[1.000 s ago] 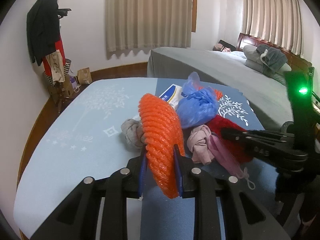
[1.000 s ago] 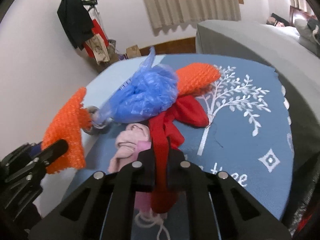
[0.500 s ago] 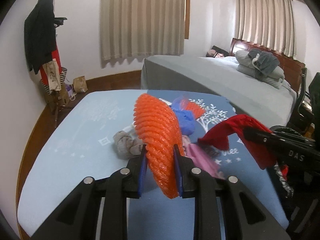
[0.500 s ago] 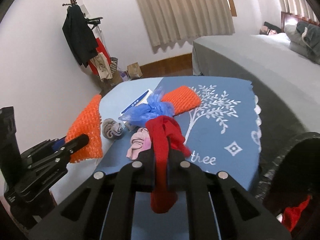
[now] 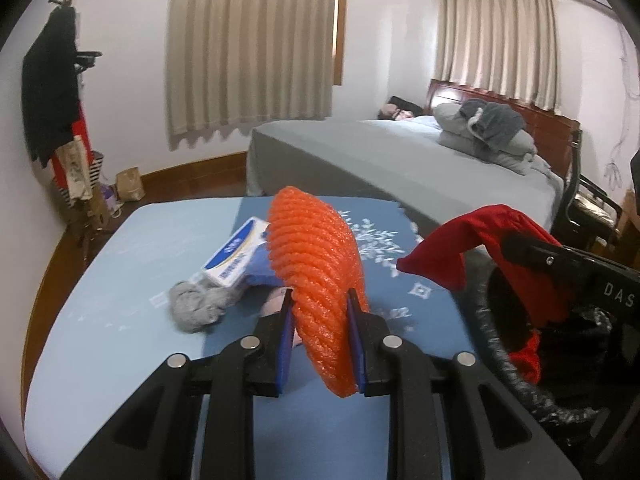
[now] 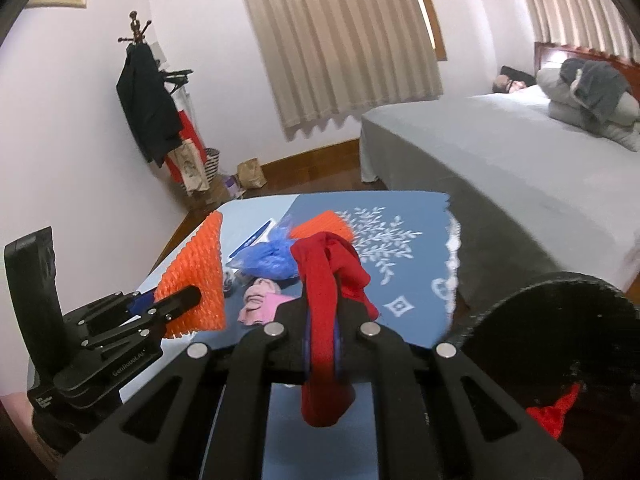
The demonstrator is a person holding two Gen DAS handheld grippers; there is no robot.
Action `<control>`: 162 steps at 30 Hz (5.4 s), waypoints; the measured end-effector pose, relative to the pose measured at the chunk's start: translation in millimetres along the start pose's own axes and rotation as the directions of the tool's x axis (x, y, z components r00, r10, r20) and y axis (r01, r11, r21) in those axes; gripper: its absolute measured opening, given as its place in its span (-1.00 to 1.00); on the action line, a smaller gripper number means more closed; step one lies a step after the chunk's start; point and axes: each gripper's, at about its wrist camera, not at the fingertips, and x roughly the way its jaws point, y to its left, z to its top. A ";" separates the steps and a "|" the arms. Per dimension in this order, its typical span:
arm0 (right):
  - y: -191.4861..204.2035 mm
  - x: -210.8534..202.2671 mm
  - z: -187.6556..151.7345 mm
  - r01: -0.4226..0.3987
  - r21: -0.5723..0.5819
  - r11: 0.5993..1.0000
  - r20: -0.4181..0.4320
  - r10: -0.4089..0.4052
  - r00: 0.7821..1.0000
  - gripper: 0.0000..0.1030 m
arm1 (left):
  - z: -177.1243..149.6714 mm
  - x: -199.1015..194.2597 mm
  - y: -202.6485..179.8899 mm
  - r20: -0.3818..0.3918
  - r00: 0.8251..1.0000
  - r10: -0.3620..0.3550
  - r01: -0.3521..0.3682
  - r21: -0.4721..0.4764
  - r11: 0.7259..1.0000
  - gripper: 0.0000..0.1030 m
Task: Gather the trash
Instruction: 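Drop the red glove into the bin with the right tool while the left tool drops the orange sleeve, then move both open tools back toward the remaining items on the table, then grasp the grey sock with the left tool while the right tool grasps the pink mask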
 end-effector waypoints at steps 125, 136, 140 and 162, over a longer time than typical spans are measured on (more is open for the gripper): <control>39.6 128.7 -34.1 0.132 -0.051 0.990 -0.138 -0.138 0.981 0.89 | -22.5 83.2 135.3 -0.162 0.979 0.126 -0.150 -0.148 0.977 -0.17; 60.2 144.6 -49.4 0.076 -0.095 0.993 -0.211 -0.095 0.973 0.58 | -33.9 61.4 127.7 -0.167 0.975 0.146 -0.166 -0.112 0.980 -0.17; 62.6 152.4 -54.5 0.061 -0.100 0.993 -0.253 -0.085 0.964 0.30 | -33.7 59.9 126.0 -0.164 0.976 0.146 -0.166 -0.112 0.980 -0.16; 58.2 113.6 -35.3 -0.019 -0.065 0.998 -0.220 0.005 0.975 -0.79 | -22.3 39.7 101.4 -0.121 0.985 0.126 -0.137 -0.094 0.986 -0.16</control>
